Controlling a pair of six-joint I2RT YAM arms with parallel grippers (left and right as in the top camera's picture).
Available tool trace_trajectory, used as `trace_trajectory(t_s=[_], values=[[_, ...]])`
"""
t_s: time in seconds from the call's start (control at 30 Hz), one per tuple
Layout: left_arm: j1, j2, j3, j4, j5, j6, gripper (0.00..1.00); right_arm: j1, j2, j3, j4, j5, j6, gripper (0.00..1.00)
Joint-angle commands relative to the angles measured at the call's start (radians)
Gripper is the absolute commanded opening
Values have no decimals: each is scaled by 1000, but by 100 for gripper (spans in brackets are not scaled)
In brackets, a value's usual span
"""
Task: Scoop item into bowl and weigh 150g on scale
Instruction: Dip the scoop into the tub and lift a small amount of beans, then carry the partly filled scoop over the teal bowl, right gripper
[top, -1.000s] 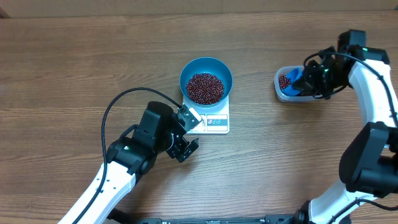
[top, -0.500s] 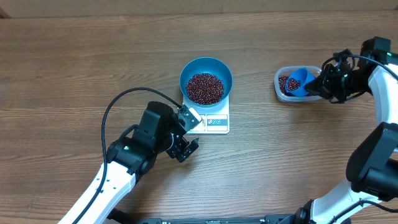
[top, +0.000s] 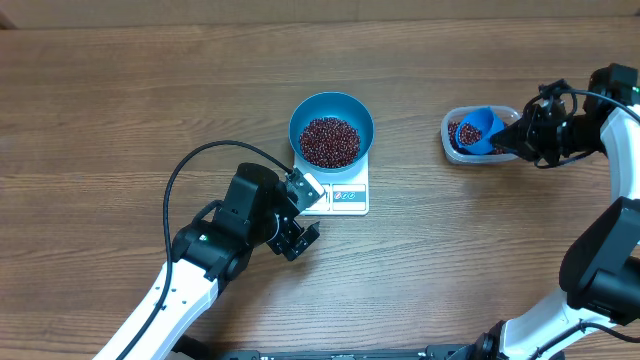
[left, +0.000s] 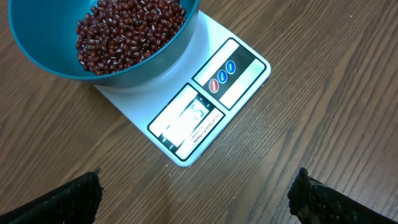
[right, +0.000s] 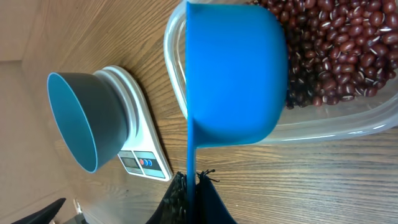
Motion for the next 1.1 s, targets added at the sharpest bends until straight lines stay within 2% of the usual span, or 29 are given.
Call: trace_trajectory(t_s=[0.0, 0.6, 0.87, 1.07], values=[[5, -10, -6, 3, 15, 15, 100, -6, -36, 58, -11, -29, -28, 4], [5, -10, -6, 3, 15, 15, 100, 31, -272, 103, -35, -76, -33, 4], [5, -10, -6, 3, 15, 15, 99, 188, -289, 102, -1, -74, -22, 4], [5, -10, -6, 3, 15, 15, 99, 335, -289, 102, 96, -3, 82, 4]])
